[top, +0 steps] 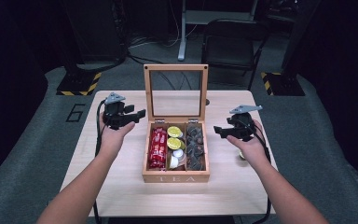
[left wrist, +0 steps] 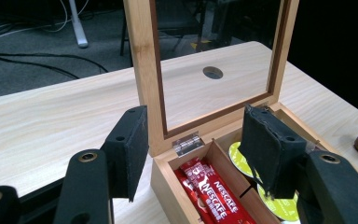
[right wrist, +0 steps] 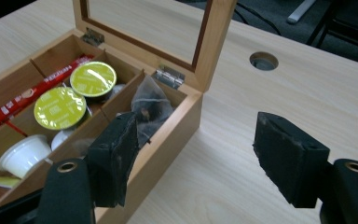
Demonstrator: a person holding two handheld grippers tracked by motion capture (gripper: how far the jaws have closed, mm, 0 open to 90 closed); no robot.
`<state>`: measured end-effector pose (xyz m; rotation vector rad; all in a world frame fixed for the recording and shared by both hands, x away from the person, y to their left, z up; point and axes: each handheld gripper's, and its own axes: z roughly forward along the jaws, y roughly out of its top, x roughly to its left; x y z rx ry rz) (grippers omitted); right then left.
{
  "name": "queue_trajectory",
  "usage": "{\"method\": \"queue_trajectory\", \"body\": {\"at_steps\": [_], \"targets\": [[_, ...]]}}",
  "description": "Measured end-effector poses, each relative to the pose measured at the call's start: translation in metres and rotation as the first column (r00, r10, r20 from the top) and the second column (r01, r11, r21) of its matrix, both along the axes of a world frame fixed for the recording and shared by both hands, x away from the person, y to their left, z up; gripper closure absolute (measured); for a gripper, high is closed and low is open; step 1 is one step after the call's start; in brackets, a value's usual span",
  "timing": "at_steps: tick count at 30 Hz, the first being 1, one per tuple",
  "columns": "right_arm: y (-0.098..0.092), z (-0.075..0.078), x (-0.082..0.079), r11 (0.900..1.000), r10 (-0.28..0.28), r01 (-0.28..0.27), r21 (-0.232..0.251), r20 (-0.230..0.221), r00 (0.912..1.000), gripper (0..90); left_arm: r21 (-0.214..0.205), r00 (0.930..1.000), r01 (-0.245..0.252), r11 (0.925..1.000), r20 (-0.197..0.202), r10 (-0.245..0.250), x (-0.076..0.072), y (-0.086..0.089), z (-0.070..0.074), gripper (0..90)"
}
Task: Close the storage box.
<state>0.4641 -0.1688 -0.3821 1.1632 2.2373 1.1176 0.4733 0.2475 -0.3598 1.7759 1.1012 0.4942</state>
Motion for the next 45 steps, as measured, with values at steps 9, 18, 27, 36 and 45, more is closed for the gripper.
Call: {"method": "queue_trajectory", "body": {"at_steps": [9, 18, 27, 36, 45], "targets": [[0.011, 0.020, 0.007, 0.9998, 0.003, -0.003, 0.020, 0.025, 0.9997, 31.5, -0.003, 0.9999, 0.004, 1.0000, -0.016, -0.004, 0.002, 0.001, 0.000, 39.0], [0.020, 0.035, 0.017, 0.9994, 0.035, -0.035, 0.008, 0.033, 0.9989, 31.6, 0.017, 0.9995, 0.009, 0.9998, -0.031, -0.009, 0.004, 0.002, 0.002, 38.0], [0.030, 0.043, 0.024, 0.9989, 0.041, -0.043, 0.022, 0.069, 0.9968, 36.0, 0.011, 0.9993, 0.022, 0.9997, -0.031, -0.022, 0.006, 0.003, 0.002, 37.1], [0.043, 0.043, 0.044, 0.9983, 0.028, -0.030, 0.049, 0.049, 0.9984, 37.1, 0.023, 0.9987, 0.043, 0.9988, -0.026, -0.043, 0.008, 0.000, 0.001, 37.2], [0.050, 0.042, 0.057, 0.9994, 0.005, -0.007, 0.035, 0.042, 0.9991, 36.9, 0.024, 0.9989, 0.042, 0.9988, -0.024, -0.041, 0.009, 0.000, 0.000, 37.2]]}}
